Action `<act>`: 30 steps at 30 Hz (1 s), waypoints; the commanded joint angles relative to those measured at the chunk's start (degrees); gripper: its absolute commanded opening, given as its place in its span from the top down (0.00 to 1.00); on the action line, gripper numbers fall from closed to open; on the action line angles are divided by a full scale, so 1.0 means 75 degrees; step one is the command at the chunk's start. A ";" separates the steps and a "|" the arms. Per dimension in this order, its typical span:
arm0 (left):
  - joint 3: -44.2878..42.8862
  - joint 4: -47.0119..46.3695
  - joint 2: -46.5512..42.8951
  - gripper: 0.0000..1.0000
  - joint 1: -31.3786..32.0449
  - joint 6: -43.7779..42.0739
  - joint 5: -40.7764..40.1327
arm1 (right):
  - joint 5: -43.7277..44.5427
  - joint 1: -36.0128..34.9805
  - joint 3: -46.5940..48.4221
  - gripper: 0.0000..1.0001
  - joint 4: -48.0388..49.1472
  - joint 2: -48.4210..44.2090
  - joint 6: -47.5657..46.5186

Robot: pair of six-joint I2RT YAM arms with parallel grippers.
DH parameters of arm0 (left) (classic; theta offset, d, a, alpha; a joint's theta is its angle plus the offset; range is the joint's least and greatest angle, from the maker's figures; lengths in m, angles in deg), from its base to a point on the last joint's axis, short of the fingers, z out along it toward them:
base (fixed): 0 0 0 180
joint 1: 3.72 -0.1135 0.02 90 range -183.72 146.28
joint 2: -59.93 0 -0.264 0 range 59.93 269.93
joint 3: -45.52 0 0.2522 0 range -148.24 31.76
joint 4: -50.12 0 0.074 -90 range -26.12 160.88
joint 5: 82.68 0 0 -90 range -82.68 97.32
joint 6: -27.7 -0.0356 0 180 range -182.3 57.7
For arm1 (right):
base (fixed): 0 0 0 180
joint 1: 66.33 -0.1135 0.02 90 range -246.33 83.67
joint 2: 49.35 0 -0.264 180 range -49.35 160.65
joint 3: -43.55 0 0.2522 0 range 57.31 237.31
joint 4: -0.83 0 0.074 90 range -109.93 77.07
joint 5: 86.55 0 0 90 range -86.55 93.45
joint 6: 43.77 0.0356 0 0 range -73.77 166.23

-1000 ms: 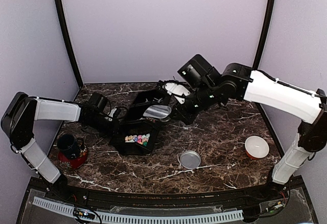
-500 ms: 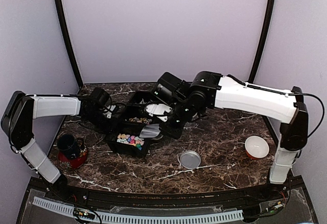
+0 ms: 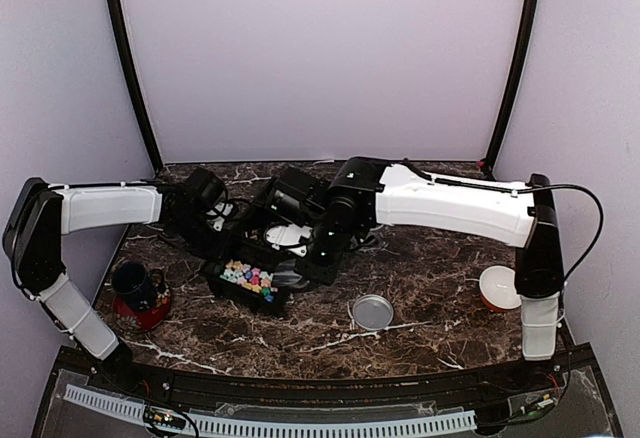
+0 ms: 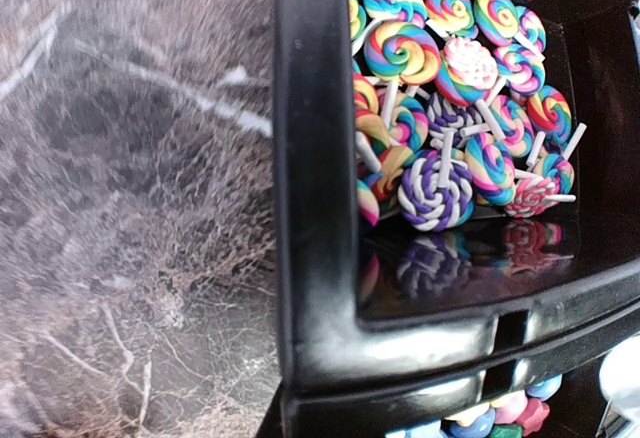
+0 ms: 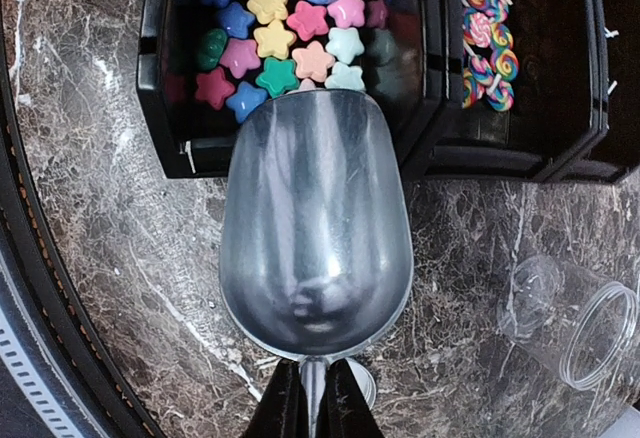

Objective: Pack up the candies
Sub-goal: Scoop the fake candies from the plate.

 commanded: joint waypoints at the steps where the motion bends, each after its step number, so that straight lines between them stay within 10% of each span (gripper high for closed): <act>1: -0.0987 -0.0235 -0.0509 1.00 0.0512 -0.0323 -0.0405 | 0.0273 -0.0181 0.0544 1.00 -0.0113 0.0303 -0.0096; 30: 0.0103 -0.1897 -0.1214 1.00 0.0774 -0.0410 0.0024 | 0.0236 -0.0268 0.1029 1.00 0.1676 0.1954 0.0137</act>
